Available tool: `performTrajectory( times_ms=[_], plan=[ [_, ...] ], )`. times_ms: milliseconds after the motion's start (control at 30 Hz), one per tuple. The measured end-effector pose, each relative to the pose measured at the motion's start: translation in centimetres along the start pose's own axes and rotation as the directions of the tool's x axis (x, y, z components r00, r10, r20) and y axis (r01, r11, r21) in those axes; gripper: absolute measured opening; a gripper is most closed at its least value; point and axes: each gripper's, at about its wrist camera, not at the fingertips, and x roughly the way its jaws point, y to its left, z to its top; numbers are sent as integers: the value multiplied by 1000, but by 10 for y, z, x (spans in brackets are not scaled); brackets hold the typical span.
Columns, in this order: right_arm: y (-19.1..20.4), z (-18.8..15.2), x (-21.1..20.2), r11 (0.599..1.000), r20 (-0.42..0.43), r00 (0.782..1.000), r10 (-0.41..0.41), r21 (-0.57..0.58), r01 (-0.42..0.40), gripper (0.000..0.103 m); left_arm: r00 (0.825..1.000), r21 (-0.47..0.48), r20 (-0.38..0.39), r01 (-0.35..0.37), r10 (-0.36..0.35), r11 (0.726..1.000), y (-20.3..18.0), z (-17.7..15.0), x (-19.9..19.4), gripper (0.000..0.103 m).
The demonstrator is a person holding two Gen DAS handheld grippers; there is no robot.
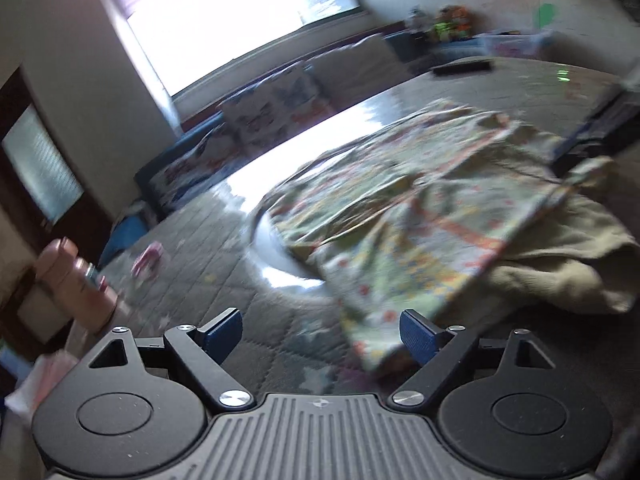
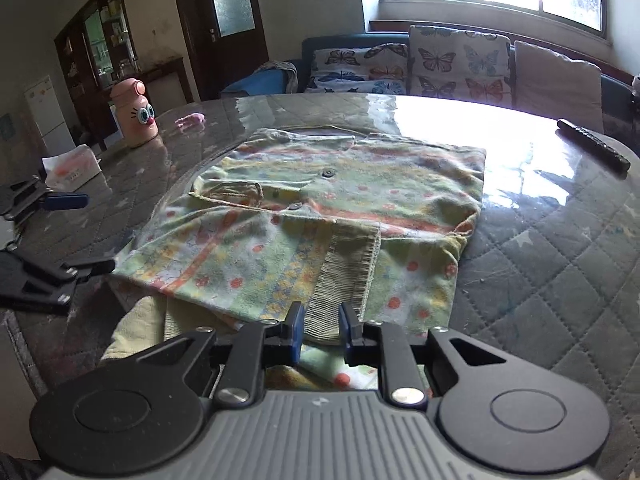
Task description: Fold clothes
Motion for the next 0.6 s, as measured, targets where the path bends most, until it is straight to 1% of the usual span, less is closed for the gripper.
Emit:
performTrajectory(
  times_ms=[33,100,233,267,300,367,400,433,467,500,533,567,600],
  plan=[
    [-1,-1,3,1000,-10,1000,-1,5,1,18,999,36,20,26,-26,999,-7,0,-4,87],
    [-2,-1,1,1000,-5,1000,5,9,-5,18,996,112,56,67,-73,991,-22,-1,-11,88],
    [-2,1,-8,1000,2,1000,12,6,-12,20,985,227,90,126,-150,966,-51,-3,-14,88],
    [-1,1,-10,1000,2,1000,11,2,-11,22,981,244,95,144,-172,959,-57,-2,-13,87],
    [-1,0,-13,1000,1,1000,7,-8,-7,27,976,261,103,161,-194,952,-64,0,-12,86],
    [0,-2,-18,1000,-1,1000,1,-25,-2,33,964,284,121,197,-238,939,-75,4,-11,78],
    [0,-3,-20,999,-2,1000,-1,-34,1,33,956,289,129,218,-263,932,-78,6,-10,76],
    [1,-4,-23,999,-4,1000,-3,-43,3,33,948,294,137,238,-287,926,-82,8,-9,70],
    [1,-5,-25,999,-4,1000,-5,-49,5,34,944,289,137,252,-300,924,-83,10,-7,59],
    [1,-6,-28,998,-4,1000,-8,-56,8,35,940,284,138,265,-313,921,-84,12,-5,53],
    [1,-7,-30,998,-4,1000,-11,-63,10,36,935,278,138,279,-326,919,-85,15,-2,39],
    [1,-9,-32,997,-4,1000,-13,-70,13,38,932,261,140,291,-334,920,-83,17,-1,29],
    [0,-10,-35,996,-5,1000,-14,-83,13,38,928,239,147,302,-342,923,-80,21,0,27]
  ],
)
